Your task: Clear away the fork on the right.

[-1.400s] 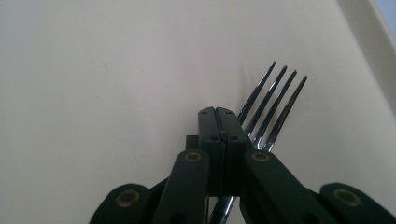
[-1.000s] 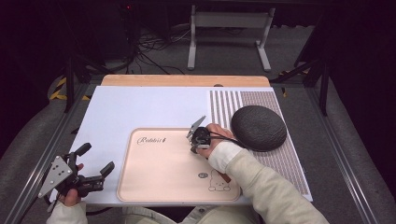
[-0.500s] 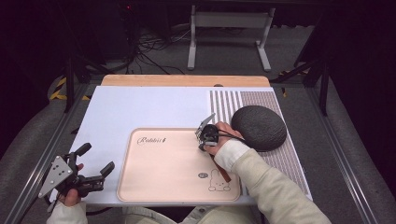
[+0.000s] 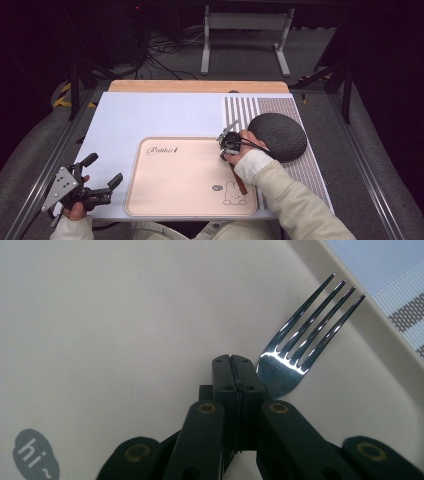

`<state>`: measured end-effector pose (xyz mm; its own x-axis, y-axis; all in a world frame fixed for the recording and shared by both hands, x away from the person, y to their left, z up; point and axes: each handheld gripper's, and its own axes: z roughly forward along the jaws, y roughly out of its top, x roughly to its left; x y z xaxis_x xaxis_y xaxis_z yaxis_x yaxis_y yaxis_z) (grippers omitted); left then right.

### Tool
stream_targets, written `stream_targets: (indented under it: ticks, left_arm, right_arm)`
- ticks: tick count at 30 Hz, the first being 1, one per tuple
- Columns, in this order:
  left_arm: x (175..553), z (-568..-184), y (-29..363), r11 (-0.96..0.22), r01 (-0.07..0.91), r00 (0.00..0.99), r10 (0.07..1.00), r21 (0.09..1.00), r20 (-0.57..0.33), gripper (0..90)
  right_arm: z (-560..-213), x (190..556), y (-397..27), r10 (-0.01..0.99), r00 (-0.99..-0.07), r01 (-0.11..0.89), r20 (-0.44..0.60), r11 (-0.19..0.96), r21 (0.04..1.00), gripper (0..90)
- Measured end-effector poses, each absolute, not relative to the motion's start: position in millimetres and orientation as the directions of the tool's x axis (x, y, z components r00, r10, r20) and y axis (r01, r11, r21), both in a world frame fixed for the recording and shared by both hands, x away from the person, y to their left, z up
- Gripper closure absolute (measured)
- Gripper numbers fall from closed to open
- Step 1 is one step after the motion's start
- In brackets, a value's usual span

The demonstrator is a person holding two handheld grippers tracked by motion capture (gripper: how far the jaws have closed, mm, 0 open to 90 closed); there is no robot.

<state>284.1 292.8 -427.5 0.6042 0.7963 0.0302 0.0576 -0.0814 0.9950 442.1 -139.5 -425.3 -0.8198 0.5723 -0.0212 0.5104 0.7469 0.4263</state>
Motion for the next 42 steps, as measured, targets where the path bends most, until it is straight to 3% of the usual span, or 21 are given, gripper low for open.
stream_targets:
  ticks: [24, 42]
  left_arm:
    - [284, -428, 292, -0.081, 0.058, 0.605, 0.795, 0.995, 0.030, 0.2]
    - [285, -428, 292, -0.081, 0.057, 0.604, 0.796, 0.995, 0.030, 0.2]
  right_arm:
    - [-424, 438, -166, 0.680, -0.733, 0.611, -0.021, 0.671, 0.420, 90.0]
    - [-424, 436, -175, 0.695, -0.719, 0.628, -0.004, 0.652, 0.426, 90.0]
